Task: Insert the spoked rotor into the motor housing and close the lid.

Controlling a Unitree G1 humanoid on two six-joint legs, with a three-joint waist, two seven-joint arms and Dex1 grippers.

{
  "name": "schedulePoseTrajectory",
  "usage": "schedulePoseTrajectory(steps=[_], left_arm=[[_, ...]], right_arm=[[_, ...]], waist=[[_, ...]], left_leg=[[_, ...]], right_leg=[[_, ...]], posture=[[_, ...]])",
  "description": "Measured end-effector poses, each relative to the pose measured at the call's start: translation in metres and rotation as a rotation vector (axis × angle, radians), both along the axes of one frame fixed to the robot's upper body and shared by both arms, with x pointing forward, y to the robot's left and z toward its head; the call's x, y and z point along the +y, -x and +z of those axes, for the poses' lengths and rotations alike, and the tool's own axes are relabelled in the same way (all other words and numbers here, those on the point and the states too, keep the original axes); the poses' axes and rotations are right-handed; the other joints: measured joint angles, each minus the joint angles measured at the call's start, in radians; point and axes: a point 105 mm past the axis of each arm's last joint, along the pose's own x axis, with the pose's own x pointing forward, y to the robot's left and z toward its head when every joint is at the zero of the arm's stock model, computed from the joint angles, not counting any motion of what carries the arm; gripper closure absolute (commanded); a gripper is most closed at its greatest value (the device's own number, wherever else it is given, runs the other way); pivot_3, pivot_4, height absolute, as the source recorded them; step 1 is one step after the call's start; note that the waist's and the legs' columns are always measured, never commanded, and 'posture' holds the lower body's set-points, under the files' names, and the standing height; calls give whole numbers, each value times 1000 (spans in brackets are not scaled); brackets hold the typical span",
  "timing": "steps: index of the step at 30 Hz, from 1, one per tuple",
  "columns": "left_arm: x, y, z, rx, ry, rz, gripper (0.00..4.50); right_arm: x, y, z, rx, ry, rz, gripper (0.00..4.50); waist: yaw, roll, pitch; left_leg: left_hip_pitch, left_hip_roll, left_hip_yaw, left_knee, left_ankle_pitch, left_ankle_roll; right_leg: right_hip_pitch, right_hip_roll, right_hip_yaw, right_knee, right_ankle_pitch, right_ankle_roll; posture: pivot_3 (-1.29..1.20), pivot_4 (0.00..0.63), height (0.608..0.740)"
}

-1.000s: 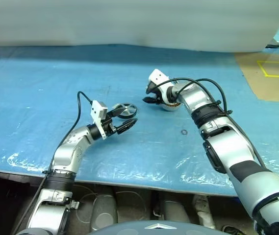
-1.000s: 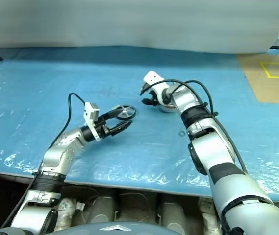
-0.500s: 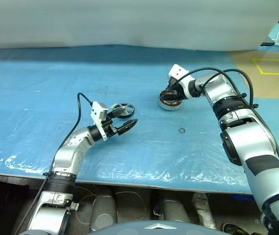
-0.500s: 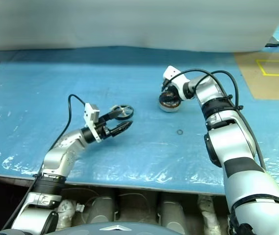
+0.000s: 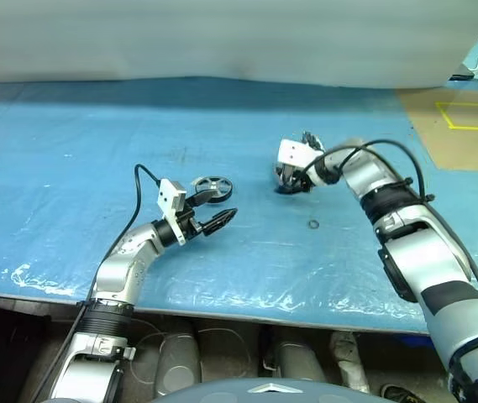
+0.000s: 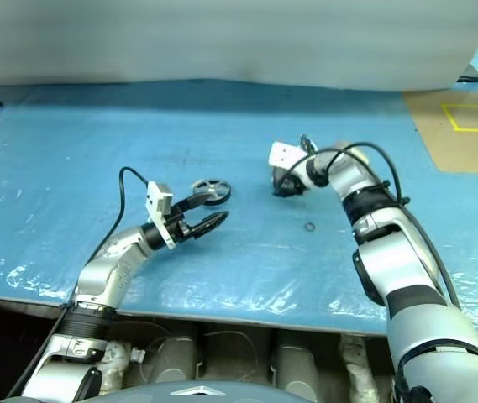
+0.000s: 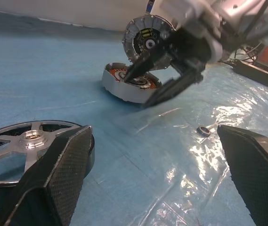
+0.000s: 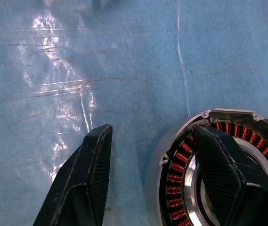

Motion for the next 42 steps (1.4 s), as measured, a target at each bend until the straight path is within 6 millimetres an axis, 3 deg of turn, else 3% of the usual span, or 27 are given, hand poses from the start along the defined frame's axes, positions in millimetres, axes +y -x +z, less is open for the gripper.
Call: schedulePoseTrajectory(steps=[10, 21, 27, 42], left_arm=[[-2, 0, -1, 4, 12, 19, 0], [-10, 3, -3, 5, 30, 16, 0], [-10, 2, -5, 1, 31, 22, 0], [-13, 2, -7, -1, 32, 20, 0]], right_arm=[[13, -8, 17, 55, -98, -187, 1664], [-20, -19, 24, 26, -63, -441, 1664], [-22, -14, 26, 62, -56, -453, 1664], [-27, -14, 1, 77, -33, -555, 1664]], waist=[[-1, 0, 0], [1, 0, 0], [-1, 0, 0], [1, 0, 0]], left_leg=[[1, 0, 0, 2, -1, -1], [1, 0, 0, 2, -1, -2], [1, 0, 0, 1, -1, -2], [4, 0, 0, 2, -1, -2]], right_leg=[[0, 0, 1, 4, 0, 0], [0, 0, 1, 4, 0, 0], [0, 0, 1, 3, 0, 0], [3, 0, 1, 4, 0, 0]], posture=[[0, 150, 740], [0, 150, 740], [0, 150, 740], [0, 150, 740]])
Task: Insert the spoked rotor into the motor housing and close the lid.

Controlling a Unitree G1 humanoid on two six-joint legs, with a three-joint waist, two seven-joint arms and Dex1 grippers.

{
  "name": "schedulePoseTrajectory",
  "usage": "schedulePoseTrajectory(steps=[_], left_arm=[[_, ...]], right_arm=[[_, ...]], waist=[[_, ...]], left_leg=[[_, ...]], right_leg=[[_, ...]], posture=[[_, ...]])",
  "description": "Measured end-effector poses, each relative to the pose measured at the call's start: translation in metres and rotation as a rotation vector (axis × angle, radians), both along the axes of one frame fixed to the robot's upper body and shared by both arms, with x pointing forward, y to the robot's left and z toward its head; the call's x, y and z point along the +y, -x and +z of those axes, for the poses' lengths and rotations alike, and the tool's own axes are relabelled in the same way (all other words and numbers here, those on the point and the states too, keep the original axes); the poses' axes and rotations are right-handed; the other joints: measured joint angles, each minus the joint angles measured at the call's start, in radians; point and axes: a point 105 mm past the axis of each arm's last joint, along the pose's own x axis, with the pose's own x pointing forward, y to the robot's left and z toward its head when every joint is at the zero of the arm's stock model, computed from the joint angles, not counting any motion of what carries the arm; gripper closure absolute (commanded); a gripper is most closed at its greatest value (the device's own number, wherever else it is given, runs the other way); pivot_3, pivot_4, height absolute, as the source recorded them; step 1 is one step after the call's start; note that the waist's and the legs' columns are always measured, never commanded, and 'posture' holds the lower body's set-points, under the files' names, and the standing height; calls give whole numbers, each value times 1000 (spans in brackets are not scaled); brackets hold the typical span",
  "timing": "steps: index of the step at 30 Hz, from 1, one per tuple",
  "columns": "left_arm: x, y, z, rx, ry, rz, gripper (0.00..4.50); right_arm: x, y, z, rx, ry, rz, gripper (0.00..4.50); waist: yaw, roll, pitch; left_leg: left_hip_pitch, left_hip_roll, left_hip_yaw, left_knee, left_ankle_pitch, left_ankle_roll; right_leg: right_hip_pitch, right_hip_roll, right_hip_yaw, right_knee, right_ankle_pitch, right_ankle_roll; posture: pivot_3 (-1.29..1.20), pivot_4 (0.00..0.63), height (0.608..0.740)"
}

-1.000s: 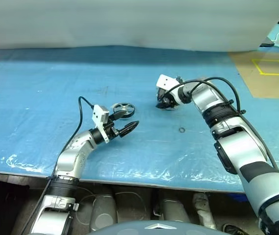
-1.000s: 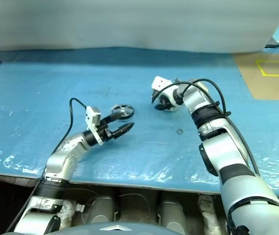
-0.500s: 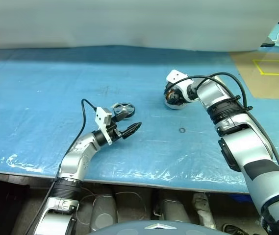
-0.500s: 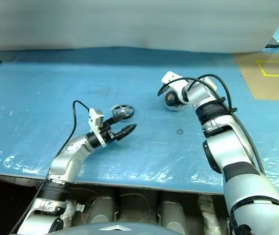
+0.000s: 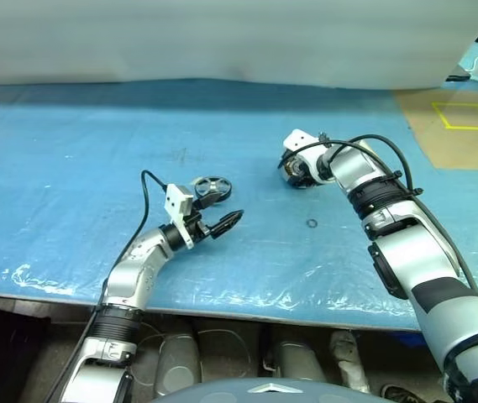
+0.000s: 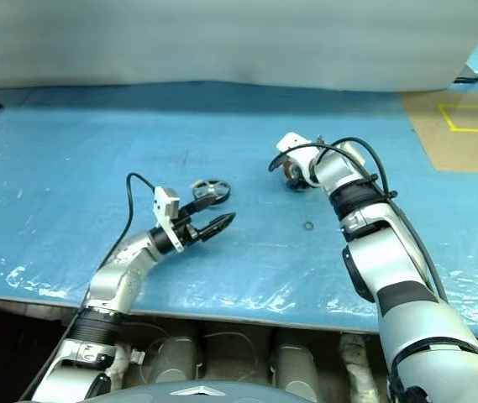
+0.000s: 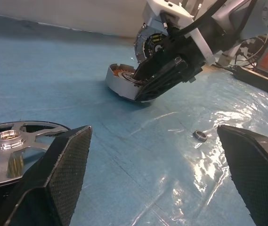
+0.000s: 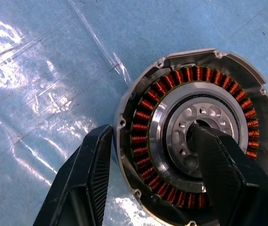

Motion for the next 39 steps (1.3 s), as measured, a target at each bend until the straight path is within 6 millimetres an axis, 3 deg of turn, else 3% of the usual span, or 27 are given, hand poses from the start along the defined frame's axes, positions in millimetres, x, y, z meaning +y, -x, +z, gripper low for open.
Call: schedulePoseTrajectory(steps=[4, 7, 10, 22, 25, 32, 36, 39], left_arm=[[0, 0, 0, -1, -4, 0, 0], [0, 0, 0, -4, -5, 2, 0], [1, 0, -1, -3, -8, 4, 0], [0, -4, 7, -17, 12, -3, 0], [2, -6, 15, -32, 47, 5, 0], [31, -17, 28, -53, 69, 70, 0], [39, -20, 32, -67, 56, 89, 0], [40, -19, 31, -61, 56, 89, 0]], right_arm=[[1, 1, -1, 6, -2, 13, 1664], [0, 3, -1, -4, 9, 58, 2251], [4, 8, -1, -3, -8, 115, 2507], [22, 39, -3, 26, -5, 424, 2526], [23, 57, -5, 49, 33, 569, 2526], [33, 116, -16, 96, 205, 1059, 2526], [38, 127, -19, 57, 317, 1255, 2526], [45, 125, -20, 43, 337, 1295, 2526]], waist=[[0, 0, 0], [0, 0, 0], [-3, -2, -1], [0, -2, -1], [1, -2, -1], [-1, -2, -1], [-3, -2, -1], [-5, -2, -1]], left_leg=[[1, 0, 0, 0, 0, 0], [0, 0, 0, 0, 0, 0], [2, 0, 0, 0, 0, 0], [2, 0, 0, -1, 0, 0], [0, 0, 0, -1, 0, 0], [0, 0, 0, -2, 0, 1], [1, 0, 0, -1, 0, 1], [1, 0, 0, 0, 0, 1]], right_leg=[[1, 0, 0, 0, 0, 0], [1, 0, 0, 0, 0, 0], [2, 0, 0, 0, 0, 0], [1, 0, 1, 0, 0, 0], [0, 0, 1, -2, 0, 0], [0, 0, 1, -3, 0, 1], [0, 0, 1, -2, 0, 1], [0, 0, 1, -2, 0, 1]], posture=[[0, 150, 740], [0, 150, 740], [0, 150, 740], [0, 150, 740], [0, 150, 740], [0, 150, 740], [0, 150, 740], [0, 150, 740]])
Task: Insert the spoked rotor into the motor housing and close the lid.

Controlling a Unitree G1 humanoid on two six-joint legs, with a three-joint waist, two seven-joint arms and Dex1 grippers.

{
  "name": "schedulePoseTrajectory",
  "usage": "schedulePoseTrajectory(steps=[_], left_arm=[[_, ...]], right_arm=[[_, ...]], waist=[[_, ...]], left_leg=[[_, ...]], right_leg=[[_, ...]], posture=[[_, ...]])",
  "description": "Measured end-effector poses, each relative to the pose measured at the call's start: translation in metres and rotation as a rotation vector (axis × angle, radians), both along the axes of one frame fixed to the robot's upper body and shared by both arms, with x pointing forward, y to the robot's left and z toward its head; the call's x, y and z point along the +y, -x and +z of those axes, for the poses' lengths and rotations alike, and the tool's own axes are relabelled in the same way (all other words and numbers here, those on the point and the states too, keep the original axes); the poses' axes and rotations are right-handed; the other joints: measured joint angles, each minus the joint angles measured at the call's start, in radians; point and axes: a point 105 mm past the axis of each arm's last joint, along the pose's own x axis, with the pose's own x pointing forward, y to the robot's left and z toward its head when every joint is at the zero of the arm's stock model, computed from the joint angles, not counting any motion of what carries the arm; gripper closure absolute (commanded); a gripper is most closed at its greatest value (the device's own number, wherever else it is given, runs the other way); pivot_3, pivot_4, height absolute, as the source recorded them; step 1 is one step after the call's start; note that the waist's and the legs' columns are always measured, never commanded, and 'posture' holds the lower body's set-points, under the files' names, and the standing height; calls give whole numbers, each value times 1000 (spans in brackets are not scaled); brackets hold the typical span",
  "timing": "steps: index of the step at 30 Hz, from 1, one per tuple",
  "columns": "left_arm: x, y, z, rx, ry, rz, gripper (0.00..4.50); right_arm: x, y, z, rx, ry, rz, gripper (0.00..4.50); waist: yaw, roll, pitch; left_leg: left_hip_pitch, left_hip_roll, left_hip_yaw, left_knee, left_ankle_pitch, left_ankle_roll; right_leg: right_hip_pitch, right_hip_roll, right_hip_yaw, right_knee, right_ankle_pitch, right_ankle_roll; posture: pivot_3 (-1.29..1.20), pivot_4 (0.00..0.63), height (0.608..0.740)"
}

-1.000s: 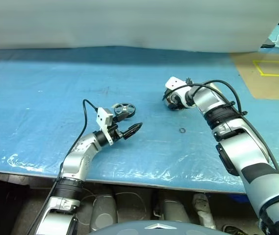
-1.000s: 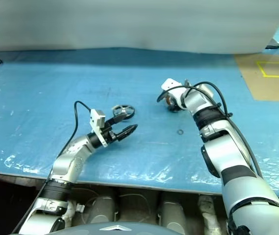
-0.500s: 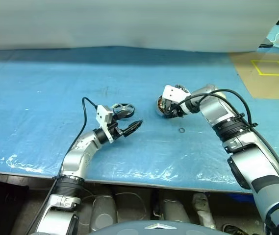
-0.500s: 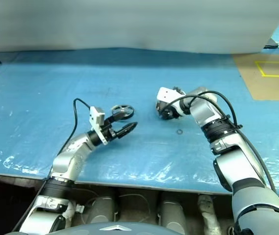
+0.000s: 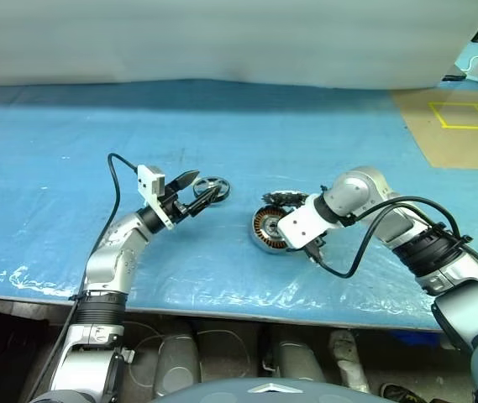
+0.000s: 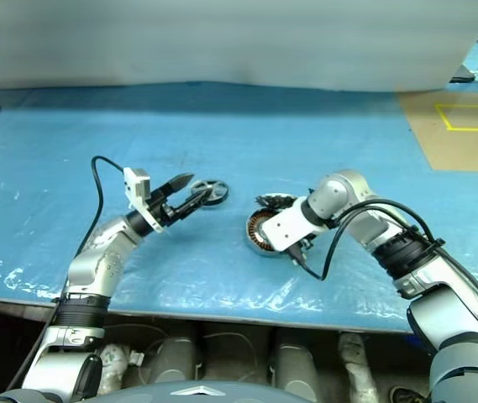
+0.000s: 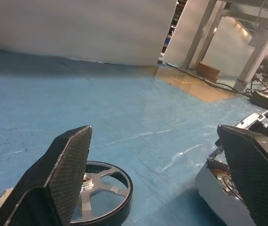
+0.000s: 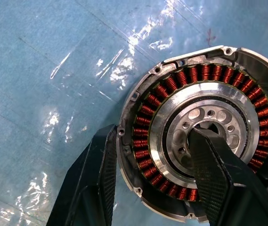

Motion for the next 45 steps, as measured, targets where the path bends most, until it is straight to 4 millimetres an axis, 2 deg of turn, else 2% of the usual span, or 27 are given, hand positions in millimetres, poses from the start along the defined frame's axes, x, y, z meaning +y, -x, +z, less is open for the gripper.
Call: schedulePoseTrajectory(steps=[7, 14, 20, 23, 26, 31, 35, 38, 40, 42, 45], left_arm=[[-3, 6, -13, 44, 8, -1, 0], [-5, 4, -9, 33, 11, 0, 0], [-11, 4, -7, 25, 27, -7, 0], [-12, 4, -7, 24, 28, -8, 0], [-13, 4, -8, 26, 28, -10, 0], [-13, 2, -6, 21, 27, -11, 0], [-13, 2, -7, 23, 27, -12, 0], [-13, 1, -7, 23, 26, -13, 0], [-13, 1, -7, 23, 24, -15, 0], [-11, 1, -6, 21, 17, -14, 0], [-13, 3, -5, 14, 12, -30, 0]], right_arm=[[8, -12, 2, -37, 15, 30, 2526], [16, -13, 0, -55, 24, 48, 2526], [22, -16, -3, -43, -13, 26, 742], [22, -17, -2, -45, -21, 22, 742], [20, -15, 10, -59, -34, 45, 742], [30, 1, 52, -114, -126, 131, 742], [24, 12, 70, -118, -165, 124, 742], [11, 23, 72, -39, -218, 35, 742], [-1, 33, 68, 58, -293, -91, 742], [-8, 33, 69, 147, -478, -298, 742], [-21, 29, 82, 190, -746, -586, 742]], waist=[[-3, -1, 0], [-5, -2, 0], [-9, -3, -1], [-9, -3, 0], [-8, -3, 0], [-5, -3, 0], [4, -3, 0], [11, -4, 0], [17, -4, 0], [19, -4, 0], [21, -3, 0]], left_leg=[[0, 0, 0, 2, 0, 0], [1, 0, -1, 3, 0, 0], [0, 0, -1, 3, 0, 0], [-1, 0, -1, 2, 0, 0], [-2, 0, -1, 2, 0, 0], [-2, 0, -1, 2, 0, 1], [-2, 0, -1, 2, 0, 1], [-2, 0, -1, 2, 0, 0], [-2, 0, -2, 1, 0, 0], [-1, 0, -1, 0, 0, 0], [-1, 0, -1, -2, 0, 0]], right_leg=[[0, 0, 0, 2, 0, 0], [1, 0, 0, 2, 0, 0], [1, 0, 0, 2, 0, 0], [0, 0, 0, 2, 0, 0], [-1, 0, 0, 2, 0, 0], [-1, 0, 0, 2, 0, 0], [-1, 0, 0, 2, 0, 0], [0, 0, 0, 1, 0, 0], [1, 0, 0, -1, 0, 0], [1, 0, 0, -2, 0, 1], [1, 1, 0, -4, 0, 1]], posture=[[0, 150, 740], [0, 150, 740], [0, 150, 740], [0, 150, 740], [0, 150, 740], [0, 150, 740], [0, 150, 740], [0, 150, 740], [0, 150, 740], [0, 150, 740], [0, 150, 740]])
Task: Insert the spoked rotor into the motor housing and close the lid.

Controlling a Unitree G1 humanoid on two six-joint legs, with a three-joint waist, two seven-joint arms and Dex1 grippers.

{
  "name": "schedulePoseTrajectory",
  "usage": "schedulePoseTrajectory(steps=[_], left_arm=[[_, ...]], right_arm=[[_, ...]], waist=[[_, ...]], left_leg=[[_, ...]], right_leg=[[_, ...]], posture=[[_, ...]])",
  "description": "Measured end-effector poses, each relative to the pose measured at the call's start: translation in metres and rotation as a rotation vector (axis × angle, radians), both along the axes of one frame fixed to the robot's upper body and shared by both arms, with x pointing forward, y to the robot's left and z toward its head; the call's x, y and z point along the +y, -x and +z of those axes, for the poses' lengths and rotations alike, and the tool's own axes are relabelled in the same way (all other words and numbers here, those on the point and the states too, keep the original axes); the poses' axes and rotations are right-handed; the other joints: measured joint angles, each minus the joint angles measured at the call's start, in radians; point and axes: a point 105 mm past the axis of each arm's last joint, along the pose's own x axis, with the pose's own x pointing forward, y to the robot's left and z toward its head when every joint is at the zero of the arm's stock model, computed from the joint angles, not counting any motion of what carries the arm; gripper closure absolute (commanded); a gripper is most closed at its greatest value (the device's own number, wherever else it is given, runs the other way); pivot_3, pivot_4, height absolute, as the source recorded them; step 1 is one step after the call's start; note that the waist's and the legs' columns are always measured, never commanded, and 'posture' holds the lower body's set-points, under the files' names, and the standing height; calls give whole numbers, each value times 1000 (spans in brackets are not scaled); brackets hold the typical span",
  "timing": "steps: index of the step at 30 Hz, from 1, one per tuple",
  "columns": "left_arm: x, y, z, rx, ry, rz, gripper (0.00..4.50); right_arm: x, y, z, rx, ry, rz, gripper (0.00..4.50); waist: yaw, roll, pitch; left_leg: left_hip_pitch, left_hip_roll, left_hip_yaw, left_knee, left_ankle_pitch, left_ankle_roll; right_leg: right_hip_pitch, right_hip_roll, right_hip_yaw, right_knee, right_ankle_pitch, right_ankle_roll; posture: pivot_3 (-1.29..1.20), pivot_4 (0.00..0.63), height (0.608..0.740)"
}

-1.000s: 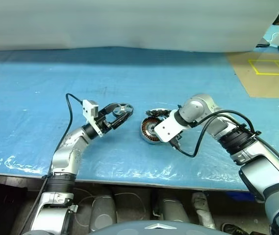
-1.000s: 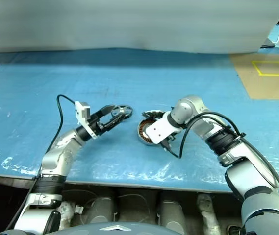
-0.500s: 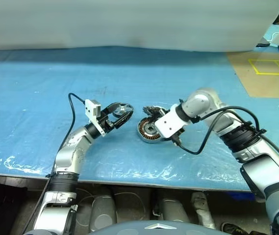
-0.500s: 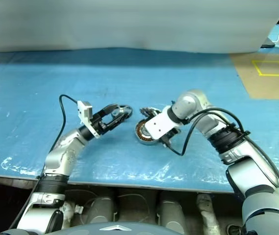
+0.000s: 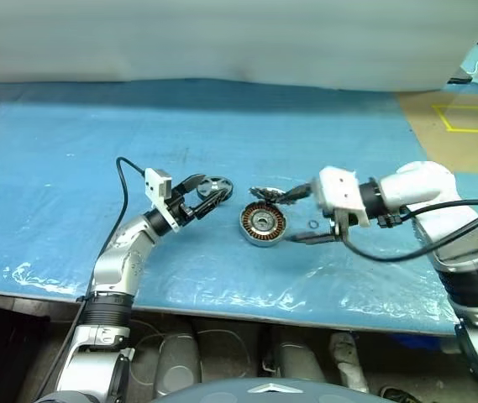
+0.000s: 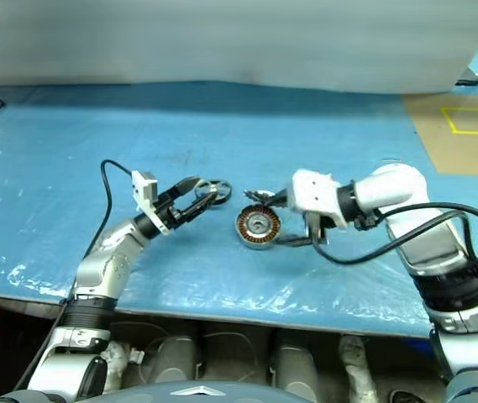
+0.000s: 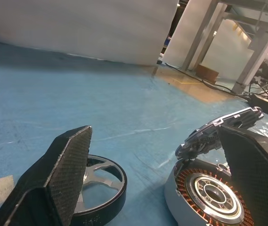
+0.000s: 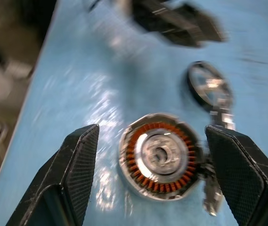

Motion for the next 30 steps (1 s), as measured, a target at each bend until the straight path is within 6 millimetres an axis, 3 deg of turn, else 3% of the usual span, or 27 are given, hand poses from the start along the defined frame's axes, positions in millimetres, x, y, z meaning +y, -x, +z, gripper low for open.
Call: schedulePoseTrajectory(steps=[4, 7, 11, 17, 21, 25, 30], left_arm=[[3, 3, -1, 10, -28, -24, 0], [-3, 7, 2, 6, -35, -86, 0], [-11, 14, 10, -2, -55, -203, 0], [-19, 23, 17, -20, -93, -303, 0], [-22, 39, 4, -12, -176, -385, 0], [-23, 55, -11, -5, -249, -464, 0], [-23, 61, -16, -11, -274, -498, 0]], right_arm=[[-25, 1, -10, 14, -178, -304, 742], [-33, 2, -48, 84, -245, -482, 742], [-37, -5, -77, 75, -239, -581, 742], [-40, -22, -101, 34, -240, -668, 742], [-50, -27, -127, 46, -199, -720, 742], [-51, -30, -128, 20, -216, -732, 742], [-50, -28, -132, 31, -216, -739, 742]], waist=[[10, 0, 0], [10, 1, -1], [5, 1, -1], [7, 2, -1], [7, 2, -1], [5, 2, -1], [7, 2, -1]], left_leg=[[1, 1, 0, -3, 0, 0], [0, 0, 1, -4, 0, -1], [2, 0, 1, -4, 0, -1], [1, -1, 1, -5, 0, -1], [1, -1, 1, -7, 0, -1], [2, -1, 1, -6, 0, -1], [8, -1, 1, -6, 0, -1]], right_leg=[[2, 1, 0, -5, 0, 1], [1, 1, 0, -6, -1, 3], [1, 1, 0, -6, -3, 9], [2, -1, 0, -7, -3, 9], [1, 0, 0, -7, -1, 4], [2, 0, 0, -7, -3, 8], [9, -1, 0, -7, -4, 11]], posture=[[0, 150, 740], [0, 150, 740], [0, 150, 740], [0, 150, 740], [0, 150, 740], [0, 150, 740], [0, 150, 740]])
